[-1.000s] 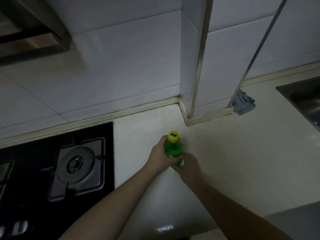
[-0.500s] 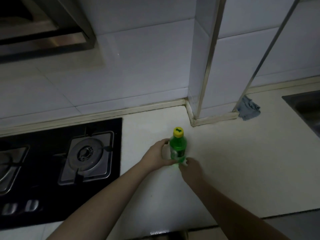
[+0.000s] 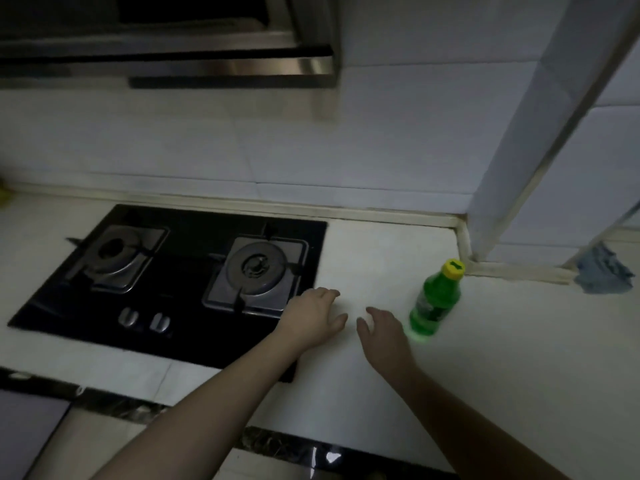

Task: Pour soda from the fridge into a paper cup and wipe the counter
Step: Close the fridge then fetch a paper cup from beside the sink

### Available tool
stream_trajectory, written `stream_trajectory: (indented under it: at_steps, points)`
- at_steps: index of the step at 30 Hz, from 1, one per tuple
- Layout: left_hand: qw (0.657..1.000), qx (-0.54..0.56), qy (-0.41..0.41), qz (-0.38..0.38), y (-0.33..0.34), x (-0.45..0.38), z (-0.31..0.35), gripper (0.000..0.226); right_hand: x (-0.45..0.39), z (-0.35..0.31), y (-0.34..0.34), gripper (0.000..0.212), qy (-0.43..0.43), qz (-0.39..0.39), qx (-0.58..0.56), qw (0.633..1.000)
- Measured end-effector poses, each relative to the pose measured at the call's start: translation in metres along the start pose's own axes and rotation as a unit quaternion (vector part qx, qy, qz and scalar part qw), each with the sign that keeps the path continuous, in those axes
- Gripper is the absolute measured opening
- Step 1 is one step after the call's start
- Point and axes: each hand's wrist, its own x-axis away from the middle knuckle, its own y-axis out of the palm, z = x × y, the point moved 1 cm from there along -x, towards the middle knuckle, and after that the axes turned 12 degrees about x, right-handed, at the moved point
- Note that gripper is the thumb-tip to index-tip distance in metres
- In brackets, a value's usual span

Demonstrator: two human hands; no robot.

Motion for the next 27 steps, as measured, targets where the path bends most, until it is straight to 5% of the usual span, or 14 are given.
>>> stream_trajectory:
  at_steps: [12, 27]
  points:
    - [0.982, -0.097, -0.145, 0.077, -0.080, 0.141, -0.116, 0.066, 0.036, -0.168, 0.025, 0.053, -0.273, 0.055, 0.197, 0.940]
    - [0.933, -0.102, -0.292, 0.182, -0.176, 0.375, -0.249, 0.066, 0.154, -0.398, 0.086, 0.057, -0.427, 0.036, 0.204, 0.880]
